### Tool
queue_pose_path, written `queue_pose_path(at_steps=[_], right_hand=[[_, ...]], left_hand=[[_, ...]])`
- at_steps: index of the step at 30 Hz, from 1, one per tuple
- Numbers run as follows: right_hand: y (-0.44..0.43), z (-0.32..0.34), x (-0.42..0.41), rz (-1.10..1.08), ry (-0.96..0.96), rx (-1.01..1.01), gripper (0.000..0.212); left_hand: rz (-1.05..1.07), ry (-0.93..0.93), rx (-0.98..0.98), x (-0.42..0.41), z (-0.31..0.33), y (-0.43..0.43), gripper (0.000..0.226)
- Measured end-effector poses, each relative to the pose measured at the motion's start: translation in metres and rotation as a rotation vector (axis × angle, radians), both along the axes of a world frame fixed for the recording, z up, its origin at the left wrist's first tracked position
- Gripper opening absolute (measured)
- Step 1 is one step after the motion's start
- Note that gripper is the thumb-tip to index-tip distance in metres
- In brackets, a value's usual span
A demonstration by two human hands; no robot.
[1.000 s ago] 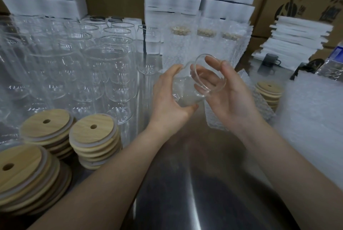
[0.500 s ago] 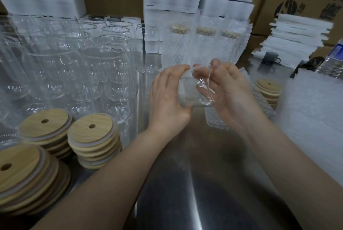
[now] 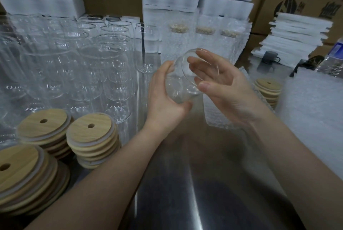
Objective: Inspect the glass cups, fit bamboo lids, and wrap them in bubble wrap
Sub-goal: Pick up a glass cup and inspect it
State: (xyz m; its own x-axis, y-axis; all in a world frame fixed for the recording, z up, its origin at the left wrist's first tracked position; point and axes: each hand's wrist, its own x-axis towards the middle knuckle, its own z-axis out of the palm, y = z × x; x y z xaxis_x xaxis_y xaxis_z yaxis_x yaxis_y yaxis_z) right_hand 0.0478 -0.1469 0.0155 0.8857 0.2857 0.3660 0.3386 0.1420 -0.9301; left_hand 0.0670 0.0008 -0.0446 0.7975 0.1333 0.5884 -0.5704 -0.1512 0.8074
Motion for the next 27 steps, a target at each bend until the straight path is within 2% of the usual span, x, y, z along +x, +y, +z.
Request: queue_pose_path(at_steps=[6, 10, 15, 19, 21, 23, 27], right_hand=[[-0.011, 0.002, 0.003, 0.08, 0.046, 0.015, 0.062], [-0.009, 0.002, 0.004, -0.041, 0.038, 0.059, 0.049], [-0.004, -0.001, 0.005, -0.192, -0.001, 0.032, 0.044], [-0.003, -0.003, 0.005, -0.22, -0.035, -0.033, 0.036], [-0.001, -0.007, 0.004, -0.249, -0.103, -0.143, 0.041], [0.003, -0.013, 0.002, -0.243, -0.166, -0.288, 0.058], [0.01, -0.023, 0.002, -0.119, -0.171, -0.449, 0.08]], left_hand=[[-0.05, 0.016, -0.008, -0.005, 0.006, 0.001, 0.088], [-0.104, 0.039, 0.006, -0.009, 0.008, 0.002, 0.088], [-0.209, 0.112, 0.021, -0.012, 0.007, 0.001, 0.091], [-0.316, 0.222, -0.1, -0.012, 0.008, 0.004, 0.085], [-0.382, 0.317, -0.234, -0.01, 0.009, 0.004, 0.074], [-0.431, 0.424, -0.331, -0.009, 0.011, 0.003, 0.065], [-0.515, 0.579, -0.422, -0.006, 0.017, 0.005, 0.064]])
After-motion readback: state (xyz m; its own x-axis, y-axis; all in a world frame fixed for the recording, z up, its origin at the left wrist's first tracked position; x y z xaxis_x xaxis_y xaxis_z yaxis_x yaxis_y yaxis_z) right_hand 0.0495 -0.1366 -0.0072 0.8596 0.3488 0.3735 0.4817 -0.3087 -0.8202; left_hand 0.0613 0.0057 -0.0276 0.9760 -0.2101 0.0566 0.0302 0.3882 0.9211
